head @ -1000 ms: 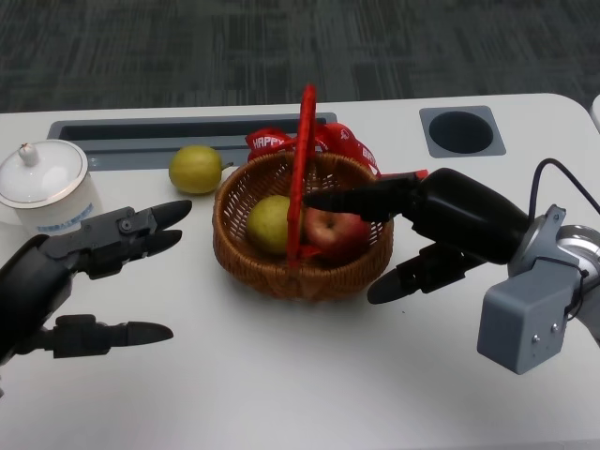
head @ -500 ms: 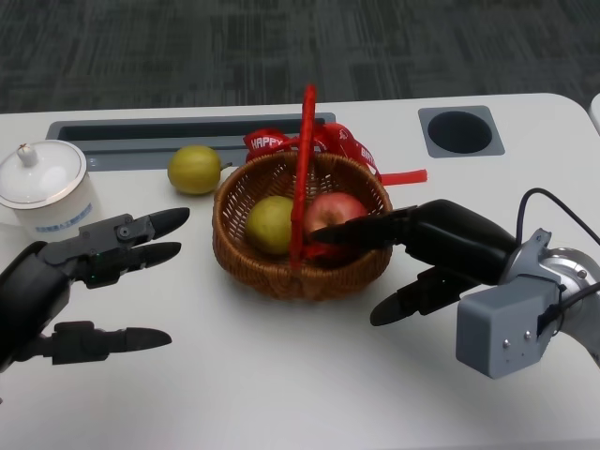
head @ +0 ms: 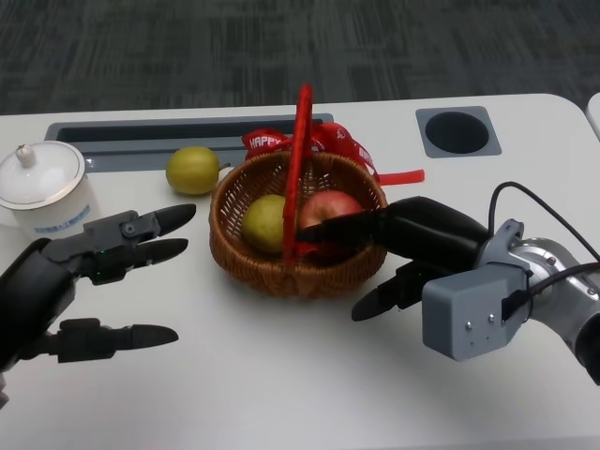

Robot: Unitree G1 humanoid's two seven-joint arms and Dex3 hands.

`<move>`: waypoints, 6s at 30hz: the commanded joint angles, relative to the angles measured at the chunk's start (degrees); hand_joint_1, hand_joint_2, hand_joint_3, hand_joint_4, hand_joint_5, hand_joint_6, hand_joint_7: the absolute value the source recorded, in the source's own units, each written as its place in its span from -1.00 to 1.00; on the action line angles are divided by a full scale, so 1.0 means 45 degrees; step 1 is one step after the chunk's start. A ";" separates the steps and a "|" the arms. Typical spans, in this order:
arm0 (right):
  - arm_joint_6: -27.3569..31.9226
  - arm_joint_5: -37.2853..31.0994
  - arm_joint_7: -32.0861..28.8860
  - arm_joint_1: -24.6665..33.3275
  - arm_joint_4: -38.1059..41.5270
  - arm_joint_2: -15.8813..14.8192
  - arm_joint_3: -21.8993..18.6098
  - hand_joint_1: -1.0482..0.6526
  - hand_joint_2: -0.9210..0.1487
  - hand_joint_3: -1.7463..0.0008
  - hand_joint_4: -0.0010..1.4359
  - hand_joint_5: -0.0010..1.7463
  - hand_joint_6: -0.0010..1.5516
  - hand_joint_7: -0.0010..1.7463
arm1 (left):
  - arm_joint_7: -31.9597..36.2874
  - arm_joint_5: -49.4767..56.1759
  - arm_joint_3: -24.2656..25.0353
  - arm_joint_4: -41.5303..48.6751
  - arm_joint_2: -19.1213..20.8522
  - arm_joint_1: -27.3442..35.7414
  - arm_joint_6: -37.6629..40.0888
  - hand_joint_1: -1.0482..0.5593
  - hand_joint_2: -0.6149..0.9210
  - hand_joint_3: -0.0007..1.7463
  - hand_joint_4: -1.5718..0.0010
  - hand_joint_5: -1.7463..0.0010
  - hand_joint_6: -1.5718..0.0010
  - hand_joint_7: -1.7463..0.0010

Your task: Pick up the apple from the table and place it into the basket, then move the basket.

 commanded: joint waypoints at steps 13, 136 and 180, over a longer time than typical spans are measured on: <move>0.3102 -0.0803 0.1128 -0.0806 0.0291 0.0765 0.1422 -0.38 -0.76 1.00 0.20 -0.94 -0.02 -0.95 | 0.0463 0.0128 0.0150 -0.0433 -0.0004 0.0273 0.0074 0.01 0.80 -1.00 0.24 0.99 0.40 1.00; 0.5797 0.2917 0.1384 -0.1229 0.1768 -0.2815 -0.4519 -0.92 -0.87 0.99 -0.77 -0.99 -0.78 -0.99 | 0.0579 -0.0324 0.0268 -0.2621 -0.0324 0.1711 -0.1050 -0.05 0.79 -1.00 0.08 0.99 0.23 0.99; 0.0432 0.7893 0.4973 0.7969 -0.8797 -0.2529 -0.5104 -0.75 -0.69 0.99 -0.45 -0.97 -0.56 -0.98 | 0.0346 -0.0508 0.0221 -0.2521 -0.0040 0.1589 -0.1317 -0.09 0.77 -1.00 0.06 1.00 0.23 1.00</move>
